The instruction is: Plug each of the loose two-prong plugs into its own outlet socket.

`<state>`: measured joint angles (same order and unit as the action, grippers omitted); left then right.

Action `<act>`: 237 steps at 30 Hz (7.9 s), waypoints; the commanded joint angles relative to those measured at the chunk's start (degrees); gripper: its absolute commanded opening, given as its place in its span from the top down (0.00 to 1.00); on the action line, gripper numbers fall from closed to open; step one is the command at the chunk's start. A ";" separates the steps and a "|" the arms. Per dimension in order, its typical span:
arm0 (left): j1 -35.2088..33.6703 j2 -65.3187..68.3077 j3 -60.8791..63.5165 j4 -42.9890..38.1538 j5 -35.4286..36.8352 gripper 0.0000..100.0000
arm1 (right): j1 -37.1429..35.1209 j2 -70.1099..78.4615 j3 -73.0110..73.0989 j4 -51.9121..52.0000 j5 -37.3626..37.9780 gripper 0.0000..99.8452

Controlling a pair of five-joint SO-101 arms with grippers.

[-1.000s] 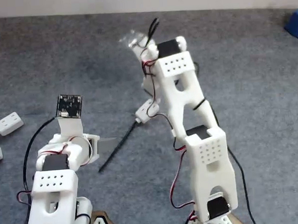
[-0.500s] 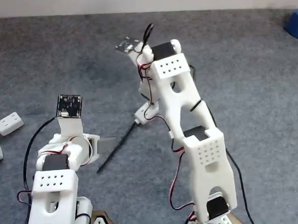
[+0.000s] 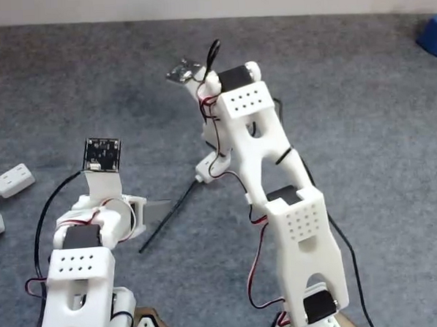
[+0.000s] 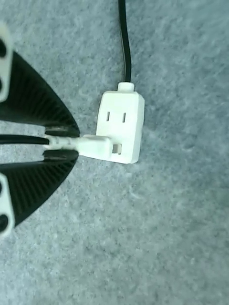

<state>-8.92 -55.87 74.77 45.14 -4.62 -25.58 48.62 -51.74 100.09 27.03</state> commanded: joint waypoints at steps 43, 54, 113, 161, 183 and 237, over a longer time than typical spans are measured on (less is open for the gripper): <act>-2.42 -0.75 -0.31 -1.05 -0.35 0.56 | -4.79 12.44 0.75 1.01 -3.60 0.99; -2.42 -0.75 -0.31 -1.05 -0.35 0.56 | -2.33 12.53 0.40 0.48 -6.07 0.99; -2.15 -0.75 -0.13 -1.05 -0.53 0.56 | -2.15 -29.41 41.36 -15.78 -8.26 0.72; 16.84 39.34 -40.48 18.37 -4.84 0.56 | -1.36 -81.71 93.49 -32.92 -6.51 0.99; 22.64 63.34 -69.49 25.41 -12.04 0.83 | -1.01 -81.63 98.59 -36.09 -9.41 0.99; -7.43 75.65 -81.71 31.56 -17.93 0.80 | -1.27 -17.19 12.00 1.10 15.38 0.99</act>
<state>-15.96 24.92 -6.81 78.02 -22.11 -26.64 33.58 -34.59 99.91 49.27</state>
